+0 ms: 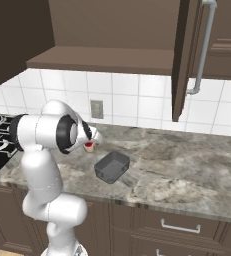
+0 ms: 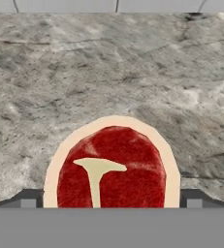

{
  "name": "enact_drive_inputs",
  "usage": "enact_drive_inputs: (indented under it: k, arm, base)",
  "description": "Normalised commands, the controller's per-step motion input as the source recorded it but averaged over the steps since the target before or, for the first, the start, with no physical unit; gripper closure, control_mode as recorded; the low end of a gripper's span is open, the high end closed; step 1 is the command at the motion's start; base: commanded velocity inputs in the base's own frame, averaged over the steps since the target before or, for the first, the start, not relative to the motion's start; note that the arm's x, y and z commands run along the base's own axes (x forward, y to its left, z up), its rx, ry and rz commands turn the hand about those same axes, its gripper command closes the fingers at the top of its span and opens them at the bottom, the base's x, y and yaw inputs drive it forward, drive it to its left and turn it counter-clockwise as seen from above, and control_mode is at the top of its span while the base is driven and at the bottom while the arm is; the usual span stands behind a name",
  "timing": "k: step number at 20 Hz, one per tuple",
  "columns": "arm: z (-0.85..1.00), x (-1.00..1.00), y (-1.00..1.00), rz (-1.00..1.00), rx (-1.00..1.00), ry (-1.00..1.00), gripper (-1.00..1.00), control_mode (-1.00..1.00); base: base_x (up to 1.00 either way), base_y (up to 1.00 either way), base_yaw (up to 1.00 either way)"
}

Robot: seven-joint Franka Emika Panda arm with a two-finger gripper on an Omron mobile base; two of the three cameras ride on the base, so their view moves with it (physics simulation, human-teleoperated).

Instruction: Retrieve the tupperware from the cabinet, then place the raw meat into the tupperware to avoid contamination.

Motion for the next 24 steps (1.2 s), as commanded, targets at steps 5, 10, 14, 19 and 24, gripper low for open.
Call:
enact_drive_inputs:
  k: [5, 10, 14, 19, 24]
  arm:
    - [0.74, -0.57, -0.33, 0.0, 0.09, 0.0, 1.0, -1.0]
    - [0.98, -0.5, -0.22, 0.0, 0.08, 0.0, 1.0, -1.0]
    - [1.0, -0.26, -0.03, 0.0, 0.06, 0.01, 1.0, -1.0]
    - [0.93, -0.5, -0.08, -0.05, 0.02, 0.05, 1.0, -1.0]
    - [0.63, -0.68, -0.25, -0.11, 0.0, 0.05, 1.0, -1.0]
  base:
    - [0.0, 0.0, 0.0]
    - [0.0, 0.0, 0.0]
    - [0.0, 0.0, 0.0]
    - [0.0, 0.0, 0.0]
    - [0.0, 0.0, 0.0]
